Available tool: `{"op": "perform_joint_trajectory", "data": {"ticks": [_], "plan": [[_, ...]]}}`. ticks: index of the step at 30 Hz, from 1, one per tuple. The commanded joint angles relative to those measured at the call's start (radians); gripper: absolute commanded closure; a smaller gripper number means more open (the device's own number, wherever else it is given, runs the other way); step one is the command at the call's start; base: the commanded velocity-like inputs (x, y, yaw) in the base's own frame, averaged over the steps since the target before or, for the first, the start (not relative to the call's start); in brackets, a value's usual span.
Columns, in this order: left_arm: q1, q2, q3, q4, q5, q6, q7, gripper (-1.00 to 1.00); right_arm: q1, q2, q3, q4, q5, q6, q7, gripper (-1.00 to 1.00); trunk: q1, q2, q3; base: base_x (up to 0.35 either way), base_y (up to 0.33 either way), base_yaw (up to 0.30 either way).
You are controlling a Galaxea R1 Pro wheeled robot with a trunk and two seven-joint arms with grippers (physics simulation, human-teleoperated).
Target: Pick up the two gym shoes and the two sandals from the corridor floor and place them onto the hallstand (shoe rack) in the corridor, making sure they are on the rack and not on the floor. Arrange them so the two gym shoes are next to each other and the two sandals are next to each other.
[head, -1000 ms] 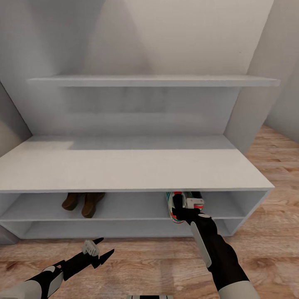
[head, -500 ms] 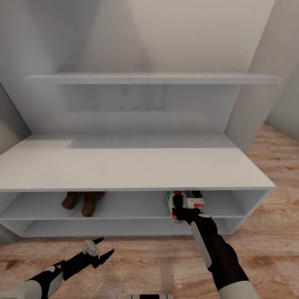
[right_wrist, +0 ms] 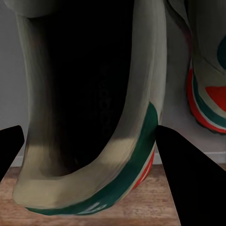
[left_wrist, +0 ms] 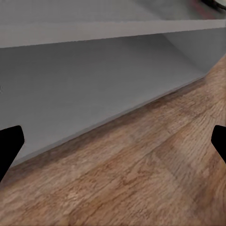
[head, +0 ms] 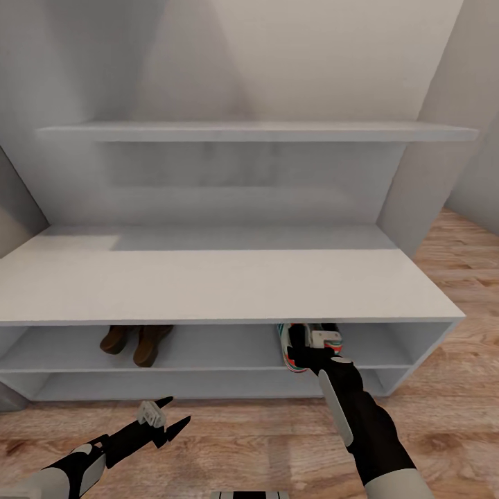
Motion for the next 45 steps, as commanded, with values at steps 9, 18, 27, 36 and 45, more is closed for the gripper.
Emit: {"op": "perform_joint_trajectory", "data": {"ticks": [9, 18, 27, 36, 45], "plan": [[-0.001, -0.004, -0.007, 0.001, 0.009, -0.002, -0.004, -1.0, -0.001, 0.0, 0.001, -0.001, -0.01, 0.003, -0.009, 1.0, 0.001, -0.001, -0.012, 0.0, 0.0, 0.0], [-0.001, -0.004, -0.007, 0.001, 0.01, -0.002, -0.004, -1.0, -0.001, 0.0, 0.001, -0.001, -0.01, 0.003, -0.009, 1.0, 0.001, -0.001, -0.012, 0.001, 0.0, 0.0], [-0.001, -0.004, -0.007, 0.001, 0.009, -0.002, -0.004, -1.0, -0.001, 0.0, 0.001, -0.001, -0.01, 0.003, -0.009, 1.0, 0.001, -0.001, -0.012, 0.114, 0.0, 0.0], [-0.001, -0.004, -0.007, 0.001, 0.009, -0.002, -0.004, -1.0, -0.001, 0.0, 0.001, -0.001, -0.01, 0.003, -0.009, 1.0, 0.001, -0.001, -0.012, 0.005, 0.0, 0.0], [-0.001, -0.004, -0.007, 0.001, 0.009, -0.002, -0.004, -1.0, -0.001, 0.0, 0.001, -0.001, -0.01, 0.003, -0.009, 1.0, 0.001, -0.001, -0.012, 0.057, 0.0, 0.0]]}}
